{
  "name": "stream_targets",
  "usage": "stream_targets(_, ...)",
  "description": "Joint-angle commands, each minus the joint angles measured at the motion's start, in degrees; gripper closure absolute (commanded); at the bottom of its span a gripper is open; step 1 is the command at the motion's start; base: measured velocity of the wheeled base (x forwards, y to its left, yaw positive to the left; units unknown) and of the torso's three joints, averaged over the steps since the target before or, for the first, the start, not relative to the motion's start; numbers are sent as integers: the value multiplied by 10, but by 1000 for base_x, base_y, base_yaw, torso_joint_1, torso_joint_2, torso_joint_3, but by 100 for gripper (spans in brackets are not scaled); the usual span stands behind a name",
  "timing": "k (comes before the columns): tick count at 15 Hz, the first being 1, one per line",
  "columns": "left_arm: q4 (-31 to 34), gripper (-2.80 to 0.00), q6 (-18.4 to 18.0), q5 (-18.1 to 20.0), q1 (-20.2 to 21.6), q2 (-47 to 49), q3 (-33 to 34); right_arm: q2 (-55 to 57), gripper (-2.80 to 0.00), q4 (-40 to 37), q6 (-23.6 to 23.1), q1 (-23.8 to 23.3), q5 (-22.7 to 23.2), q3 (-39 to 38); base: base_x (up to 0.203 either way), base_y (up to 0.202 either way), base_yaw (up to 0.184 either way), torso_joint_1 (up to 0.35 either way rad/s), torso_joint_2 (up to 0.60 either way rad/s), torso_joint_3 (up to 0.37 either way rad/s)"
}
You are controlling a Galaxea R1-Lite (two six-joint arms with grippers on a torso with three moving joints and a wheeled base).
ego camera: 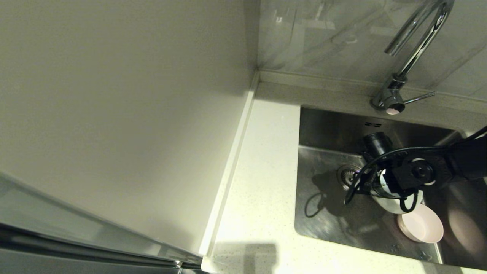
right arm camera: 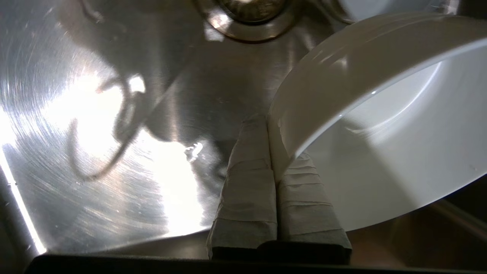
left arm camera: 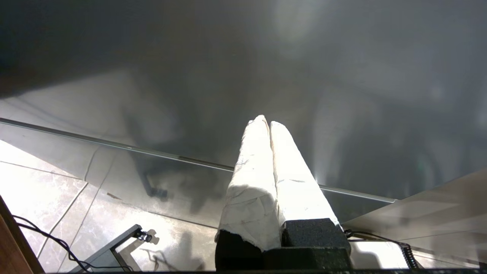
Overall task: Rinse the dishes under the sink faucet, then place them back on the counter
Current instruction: Put a bowl into the sink
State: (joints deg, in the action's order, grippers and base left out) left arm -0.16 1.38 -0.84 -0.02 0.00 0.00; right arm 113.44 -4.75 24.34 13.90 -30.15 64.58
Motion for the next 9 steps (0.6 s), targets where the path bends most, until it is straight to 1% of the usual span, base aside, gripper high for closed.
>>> stream_targets(1,0,0,0,0,0,-2,0,77,0,2,-7,11,-1,34,0,0,0,0,0,0)
stream_targets(4,0,0,0,0,-1,-2,0,119,0,3,-10,12,22,59,0,0,0,0,0,0)
stream_targets(9,0,0,0,0,0,-2,0,149,0,11,-6,12,36,74,0,0,0,0,0,0)
